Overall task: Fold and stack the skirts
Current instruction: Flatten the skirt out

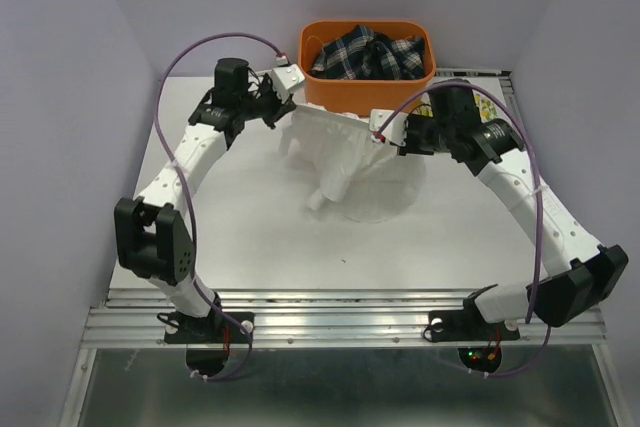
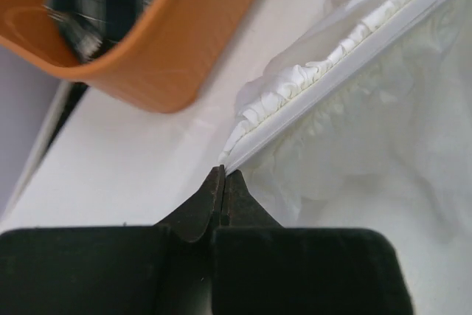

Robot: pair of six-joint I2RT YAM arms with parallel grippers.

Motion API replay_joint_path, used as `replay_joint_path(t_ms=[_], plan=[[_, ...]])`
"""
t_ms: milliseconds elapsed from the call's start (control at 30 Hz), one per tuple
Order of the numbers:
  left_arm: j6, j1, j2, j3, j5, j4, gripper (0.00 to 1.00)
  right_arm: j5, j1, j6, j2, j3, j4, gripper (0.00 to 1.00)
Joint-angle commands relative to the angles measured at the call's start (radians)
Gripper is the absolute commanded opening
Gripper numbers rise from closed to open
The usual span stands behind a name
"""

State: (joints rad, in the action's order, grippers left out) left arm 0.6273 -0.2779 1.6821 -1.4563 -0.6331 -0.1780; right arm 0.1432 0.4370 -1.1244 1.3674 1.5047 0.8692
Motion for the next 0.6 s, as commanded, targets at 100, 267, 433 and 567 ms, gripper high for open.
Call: replay_joint_path(t_ms=[100,267,433,567], plan=[[0.083,0.031,-0.306,0.144,0.216,-0.014,0.0,0.012,-0.034,0.046,-0.116,-0.159,-0.108,0.01],[0.297,0.017,-0.539,0.462,0.184,-0.057,0.0,0.139,-0.021,-0.012,-0.166,-0.415,-0.209,0.01],[0.39,-0.111,-0.651,0.747,0.262,-0.087,0.0,0.139,0.028,-0.038,-0.166,-0.655,-0.325,0.01],[0.419,-0.205,-0.68,0.853,0.299,-0.107,0.0,0.154,0.084,-0.017,-0.149,-0.759,-0.34,0.01]])
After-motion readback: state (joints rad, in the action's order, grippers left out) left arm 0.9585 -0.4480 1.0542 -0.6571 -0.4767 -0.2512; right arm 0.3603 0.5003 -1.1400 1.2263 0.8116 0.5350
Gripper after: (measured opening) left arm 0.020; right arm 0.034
